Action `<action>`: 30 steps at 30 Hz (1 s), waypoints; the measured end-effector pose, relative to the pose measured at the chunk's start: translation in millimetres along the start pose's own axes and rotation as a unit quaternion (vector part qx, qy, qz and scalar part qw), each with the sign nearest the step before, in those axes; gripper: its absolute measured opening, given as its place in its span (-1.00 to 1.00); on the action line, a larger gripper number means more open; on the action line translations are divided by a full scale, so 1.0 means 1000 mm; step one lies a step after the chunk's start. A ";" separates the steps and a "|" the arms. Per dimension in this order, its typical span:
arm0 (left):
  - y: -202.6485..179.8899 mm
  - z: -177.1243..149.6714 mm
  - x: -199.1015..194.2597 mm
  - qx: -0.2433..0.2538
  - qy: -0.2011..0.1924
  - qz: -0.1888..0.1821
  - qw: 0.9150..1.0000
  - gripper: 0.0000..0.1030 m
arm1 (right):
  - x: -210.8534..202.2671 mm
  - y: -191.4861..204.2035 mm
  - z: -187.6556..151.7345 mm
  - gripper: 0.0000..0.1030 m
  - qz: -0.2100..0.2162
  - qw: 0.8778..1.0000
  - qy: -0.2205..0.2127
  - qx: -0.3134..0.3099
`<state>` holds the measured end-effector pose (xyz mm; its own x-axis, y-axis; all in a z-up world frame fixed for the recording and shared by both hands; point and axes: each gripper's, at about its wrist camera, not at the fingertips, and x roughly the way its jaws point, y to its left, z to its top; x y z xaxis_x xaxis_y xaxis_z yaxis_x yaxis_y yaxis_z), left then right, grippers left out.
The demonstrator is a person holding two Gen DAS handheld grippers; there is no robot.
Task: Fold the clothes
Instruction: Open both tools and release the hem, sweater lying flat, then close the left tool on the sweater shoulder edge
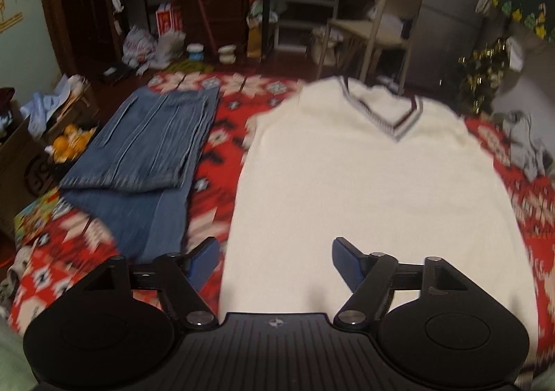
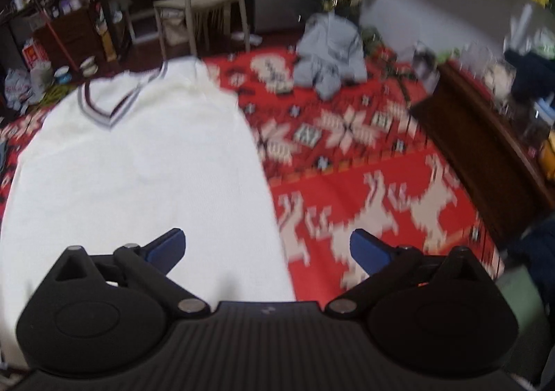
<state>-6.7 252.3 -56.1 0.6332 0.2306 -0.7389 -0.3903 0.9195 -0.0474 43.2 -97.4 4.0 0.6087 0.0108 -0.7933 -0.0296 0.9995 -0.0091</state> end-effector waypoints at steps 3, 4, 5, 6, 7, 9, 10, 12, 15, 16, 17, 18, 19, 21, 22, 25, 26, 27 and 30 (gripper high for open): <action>-0.001 0.014 0.018 -0.005 -0.023 -0.007 1.000 0.53 | 0.015 0.003 0.017 0.98 0.005 1.000 -0.028 0.010; 0.000 0.018 0.026 -0.006 -0.030 -0.012 0.999 0.53 | 0.024 0.003 0.022 0.99 0.010 0.999 -0.033 0.010; 0.002 0.021 0.033 -0.012 -0.038 -0.018 0.999 0.54 | 0.032 0.004 0.026 0.99 0.014 0.999 -0.039 0.009; 0.004 0.024 0.039 -0.018 -0.046 -0.024 0.999 0.55 | 0.039 0.007 0.031 0.99 0.015 0.999 -0.050 -0.004; 0.006 0.026 0.046 -0.024 -0.054 -0.029 0.998 0.64 | 0.052 0.009 0.031 0.99 0.016 0.998 -0.062 -0.018; 0.010 0.032 0.060 -0.030 -0.067 -0.042 0.996 0.75 | 0.067 0.015 0.034 0.98 0.031 0.995 -0.084 -0.047; 0.011 0.036 0.069 -0.020 -0.066 -0.052 0.996 0.75 | 0.074 0.018 0.036 0.99 0.041 0.994 -0.083 -0.052; 0.013 0.043 0.084 -0.009 -0.062 -0.075 0.995 0.78 | 0.088 0.024 0.040 0.99 0.061 0.993 -0.085 -0.059; 0.015 0.050 0.102 -0.016 -0.066 -0.063 0.996 0.81 | 0.106 0.035 0.044 0.99 0.074 0.990 -0.098 -0.075; 0.014 0.053 0.108 -0.012 -0.071 -0.051 0.996 0.81 | 0.112 0.039 0.045 0.99 0.070 0.988 -0.109 -0.082; 0.014 0.056 0.113 -0.004 -0.074 -0.043 0.996 0.81 | 0.116 0.043 0.045 0.98 0.068 0.987 -0.119 -0.088; 0.014 0.059 0.117 0.005 -0.076 -0.039 0.996 0.81 | 0.123 0.045 0.047 0.98 0.071 0.985 -0.124 -0.096; 0.014 0.062 0.122 0.013 -0.075 -0.037 0.996 0.80 | 0.130 0.048 0.048 0.98 0.074 0.984 -0.128 -0.105; 0.016 0.068 0.130 0.027 -0.075 -0.036 0.996 0.76 | 0.145 0.046 0.054 0.98 0.099 0.981 -0.123 -0.110; 0.020 0.070 0.132 0.022 -0.077 -0.044 0.996 0.73 | 0.150 0.040 0.058 0.98 0.120 0.980 -0.119 -0.102; 0.040 0.075 0.140 -0.016 -0.072 -0.071 0.995 0.65 | 0.165 0.024 0.071 0.98 0.146 0.981 -0.113 -0.062; 0.047 0.075 0.143 -0.029 -0.069 -0.076 0.994 0.57 | 0.170 0.021 0.076 0.95 0.137 0.983 -0.109 -0.055; 0.053 0.075 0.146 -0.040 -0.063 -0.079 0.994 0.53 | 0.174 0.018 0.080 0.82 0.136 0.983 -0.110 -0.056; 0.069 0.075 0.155 -0.071 -0.047 -0.088 0.993 0.30 | 0.192 0.010 0.093 0.43 0.133 0.985 -0.101 -0.039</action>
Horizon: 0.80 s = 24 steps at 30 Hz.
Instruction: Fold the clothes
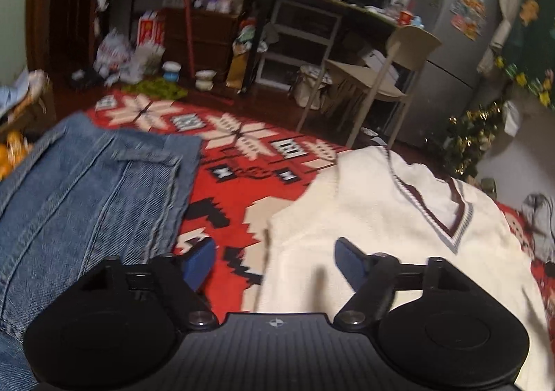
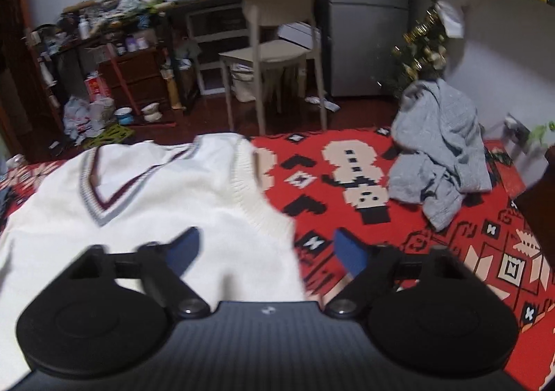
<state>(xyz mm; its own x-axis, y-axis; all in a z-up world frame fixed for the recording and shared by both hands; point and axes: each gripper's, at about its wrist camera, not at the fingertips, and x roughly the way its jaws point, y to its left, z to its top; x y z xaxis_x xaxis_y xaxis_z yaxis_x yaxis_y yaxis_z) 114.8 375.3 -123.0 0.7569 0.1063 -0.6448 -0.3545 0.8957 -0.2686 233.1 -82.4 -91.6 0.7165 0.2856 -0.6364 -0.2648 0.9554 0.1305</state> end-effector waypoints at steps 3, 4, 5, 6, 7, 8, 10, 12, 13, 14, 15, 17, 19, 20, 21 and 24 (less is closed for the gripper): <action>0.012 0.002 0.003 -0.025 0.007 -0.012 1.000 0.18 | 0.020 -0.014 0.004 0.04 0.005 0.999 0.018 0.029; 0.013 0.003 0.004 -0.027 0.008 -0.016 0.999 0.14 | 0.027 -0.017 0.003 -0.03 0.000 0.999 0.025 0.033; 0.013 0.004 0.005 -0.027 0.009 -0.019 0.999 0.10 | 0.034 -0.019 0.001 -0.13 -0.005 0.999 0.033 0.037; 0.013 0.005 0.006 -0.026 0.011 -0.025 0.999 0.07 | 0.040 -0.022 0.000 -0.20 -0.010 0.998 0.040 0.042; 0.012 0.005 0.007 -0.024 0.013 -0.031 0.999 -0.02 | 0.045 -0.025 -0.002 -0.22 -0.009 0.998 0.045 0.053; 0.011 0.005 0.009 -0.022 0.015 -0.034 0.999 -0.11 | 0.046 -0.028 -0.003 -0.26 -0.004 0.997 0.037 0.063; 0.008 0.005 0.013 -0.014 0.019 -0.034 0.999 -0.18 | 0.051 -0.028 -0.003 -0.37 0.004 0.997 0.036 0.063; 0.004 0.005 0.018 -0.004 0.020 -0.033 0.999 -0.28 | 0.054 -0.025 -0.002 -0.86 0.009 0.998 0.036 0.053; 0.002 0.005 0.020 0.000 0.024 -0.034 0.999 -0.66 | 0.054 -0.021 -0.003 -0.86 0.007 0.998 0.035 0.043; 0.000 0.005 0.022 0.004 0.029 -0.037 0.999 -0.88 | 0.055 -0.015 -0.003 -0.88 -0.002 0.999 0.031 0.023; -0.002 0.004 0.021 0.008 0.024 -0.029 0.999 -0.89 | 0.055 -0.010 -0.004 -0.89 -0.012 1.000 0.027 0.004; -0.005 0.004 0.018 0.024 0.011 -0.012 1.000 -0.89 | 0.054 -0.005 -0.004 -0.91 -0.038 0.999 0.013 -0.012; -0.003 0.006 0.016 0.020 0.002 -0.011 1.000 -0.89 | 0.055 -0.009 -0.003 -0.91 -0.046 0.999 0.009 0.000; -0.002 0.006 0.015 0.017 0.001 -0.011 1.000 -0.89 | 0.057 -0.012 -0.004 -0.91 -0.048 0.999 0.010 0.004; -0.002 0.005 0.017 0.021 0.003 -0.007 1.000 -0.89 | 0.059 -0.013 -0.006 -0.91 -0.050 0.999 0.011 0.004; -0.004 0.001 0.022 0.031 0.011 0.003 0.999 -0.82 | 0.062 -0.013 -0.009 -0.86 -0.048 0.999 0.010 -0.002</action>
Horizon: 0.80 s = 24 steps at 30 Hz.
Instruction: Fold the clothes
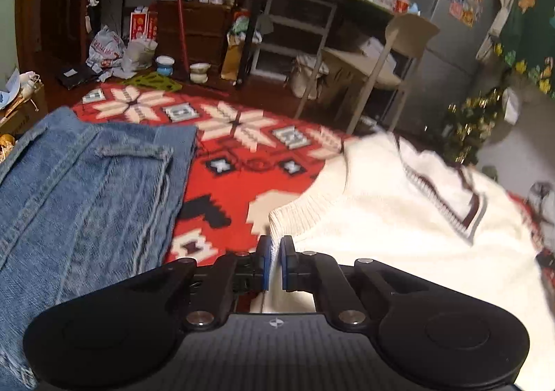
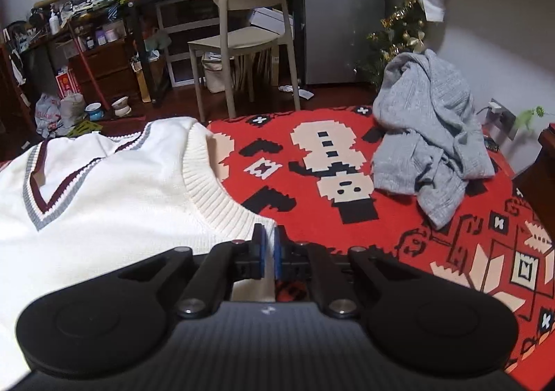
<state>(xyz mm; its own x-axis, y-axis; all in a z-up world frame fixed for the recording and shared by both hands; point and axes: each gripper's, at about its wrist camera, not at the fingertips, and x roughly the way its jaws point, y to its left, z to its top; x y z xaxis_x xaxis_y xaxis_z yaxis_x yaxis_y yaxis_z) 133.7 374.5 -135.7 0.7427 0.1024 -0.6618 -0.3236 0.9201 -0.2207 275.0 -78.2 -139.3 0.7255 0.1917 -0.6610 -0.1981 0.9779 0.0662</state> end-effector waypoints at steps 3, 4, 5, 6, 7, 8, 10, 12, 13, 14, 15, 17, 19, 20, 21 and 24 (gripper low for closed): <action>-0.003 0.002 -0.003 -0.001 -0.003 0.006 1.000 -0.53 | -0.005 -0.002 0.003 -0.49 -0.004 1.000 -0.006 0.002; -0.003 0.003 -0.005 -0.003 -0.007 0.007 1.000 -0.28 | -0.009 -0.004 0.004 -0.49 -0.005 1.000 -0.010 0.005; -0.003 0.004 -0.007 -0.004 -0.010 0.007 1.000 -0.19 | -0.012 -0.006 0.006 -0.49 -0.007 1.000 -0.014 0.004; -0.003 0.005 -0.008 -0.006 -0.013 0.006 1.000 -0.19 | -0.017 -0.006 0.008 -0.49 -0.006 1.000 -0.016 0.004; -0.003 0.006 -0.009 -0.009 -0.014 0.000 1.000 -0.19 | -0.021 -0.007 0.011 -0.49 -0.005 1.000 -0.018 0.004; -0.002 0.008 -0.010 -0.013 -0.015 -0.006 1.000 -0.19 | -0.027 -0.006 0.014 -0.49 0.002 1.000 -0.022 0.006; -0.001 0.009 -0.012 -0.024 -0.018 -0.019 0.999 -0.20 | -0.039 0.001 0.020 -0.49 0.016 1.000 -0.026 -0.001; 0.000 0.011 -0.013 -0.039 -0.018 -0.030 0.999 -0.22 | -0.047 0.014 0.027 -0.49 0.032 0.999 -0.023 -0.013; 0.002 0.012 -0.013 -0.047 -0.015 -0.036 0.998 -0.24 | -0.050 0.022 0.031 -0.49 0.042 0.999 -0.019 -0.018; 0.002 0.012 -0.014 -0.054 -0.011 -0.041 0.998 -0.25 | -0.049 0.031 0.037 -0.49 0.057 0.998 -0.012 -0.014; 0.003 0.013 -0.015 -0.059 -0.009 -0.046 0.997 -0.25 | -0.049 0.039 0.042 -0.49 0.073 0.997 -0.004 -0.010; 0.005 0.015 -0.018 -0.073 -0.007 -0.054 0.996 -0.28 | -0.046 0.061 0.055 -0.49 0.102 0.995 0.010 -0.008; 0.009 0.018 -0.020 -0.088 -0.009 -0.066 0.994 -0.32 | -0.040 0.091 0.070 -0.49 0.126 0.992 0.021 -0.021; 0.010 0.018 -0.022 -0.093 -0.013 -0.068 0.993 -0.34 | -0.036 0.110 0.077 -0.49 0.137 0.990 0.024 -0.032; 0.011 0.019 -0.022 -0.098 -0.014 -0.067 0.993 -0.35 | -0.033 0.129 0.084 -0.49 0.149 0.988 0.026 -0.043; 0.014 0.016 -0.018 -0.105 0.001 -0.064 0.992 -0.36 | -0.015 0.185 0.104 -0.49 0.171 0.982 0.033 -0.067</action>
<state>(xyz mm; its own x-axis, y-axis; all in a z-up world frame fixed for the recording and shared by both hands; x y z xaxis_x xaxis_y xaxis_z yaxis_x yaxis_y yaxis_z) 125.5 391.9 -115.3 0.7848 -0.0118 -0.6197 -0.3411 0.8266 -0.4477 296.1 108.8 -39.0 0.5572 0.4976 -0.6648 -0.5113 0.8364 0.1974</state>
